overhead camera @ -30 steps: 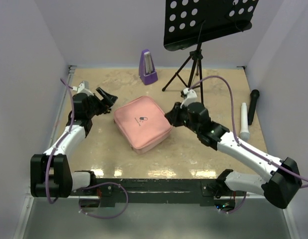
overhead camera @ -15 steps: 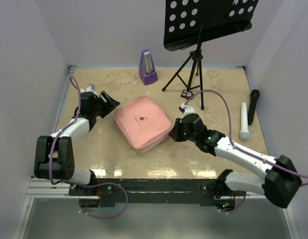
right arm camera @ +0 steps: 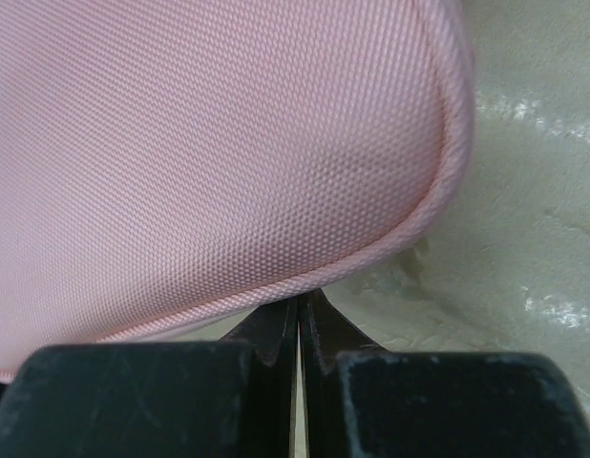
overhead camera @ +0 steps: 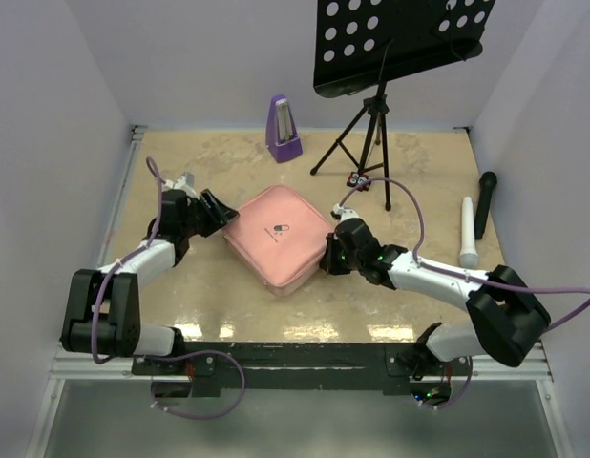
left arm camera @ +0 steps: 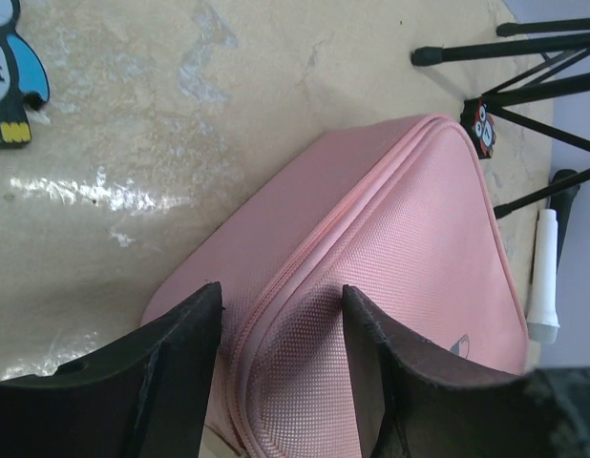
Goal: Organize the medicine kit
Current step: Adjust the medicine box at the center of the board.
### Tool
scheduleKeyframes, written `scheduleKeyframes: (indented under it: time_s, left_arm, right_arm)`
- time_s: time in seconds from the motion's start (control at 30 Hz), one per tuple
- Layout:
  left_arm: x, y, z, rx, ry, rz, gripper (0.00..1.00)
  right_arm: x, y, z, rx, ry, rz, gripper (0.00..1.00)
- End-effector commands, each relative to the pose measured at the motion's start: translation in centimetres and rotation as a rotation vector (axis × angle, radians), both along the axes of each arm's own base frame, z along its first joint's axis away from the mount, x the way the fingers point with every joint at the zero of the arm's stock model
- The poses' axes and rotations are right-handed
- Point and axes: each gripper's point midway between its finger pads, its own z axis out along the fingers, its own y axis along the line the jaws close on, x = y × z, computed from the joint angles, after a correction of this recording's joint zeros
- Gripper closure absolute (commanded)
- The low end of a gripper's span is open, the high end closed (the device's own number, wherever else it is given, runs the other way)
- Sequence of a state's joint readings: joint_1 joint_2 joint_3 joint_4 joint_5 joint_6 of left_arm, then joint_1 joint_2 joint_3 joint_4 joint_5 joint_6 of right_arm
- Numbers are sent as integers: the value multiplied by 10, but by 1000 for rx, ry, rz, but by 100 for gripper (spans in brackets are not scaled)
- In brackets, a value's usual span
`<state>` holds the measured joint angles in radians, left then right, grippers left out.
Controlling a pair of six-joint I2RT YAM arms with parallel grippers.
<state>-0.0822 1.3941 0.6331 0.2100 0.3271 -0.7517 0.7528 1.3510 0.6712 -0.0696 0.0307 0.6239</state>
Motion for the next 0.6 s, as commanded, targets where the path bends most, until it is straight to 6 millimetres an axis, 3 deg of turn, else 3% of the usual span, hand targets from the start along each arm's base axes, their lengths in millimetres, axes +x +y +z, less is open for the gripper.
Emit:
scheduleKeyframes:
  time_s: [0.0, 0.2, 0.4, 0.57]
  left_arm:
    - [-38, -28, -11, -82, 60, -122, 44]
    - [-62, -25, -7, -84, 40, -112, 46]
    - [-73, -22, 4, -74, 12, -110, 46]
    - [-77, -3, 24, 12, -16, -37, 41]
  right_arm:
    - [35, 8, 33, 62, -104, -39, 100]
    - [54, 1, 43, 22, -149, -80, 100]
    - [68, -12, 45, -37, -184, -125, 100]
    - [69, -28, 64, -60, -239, -173, 100]
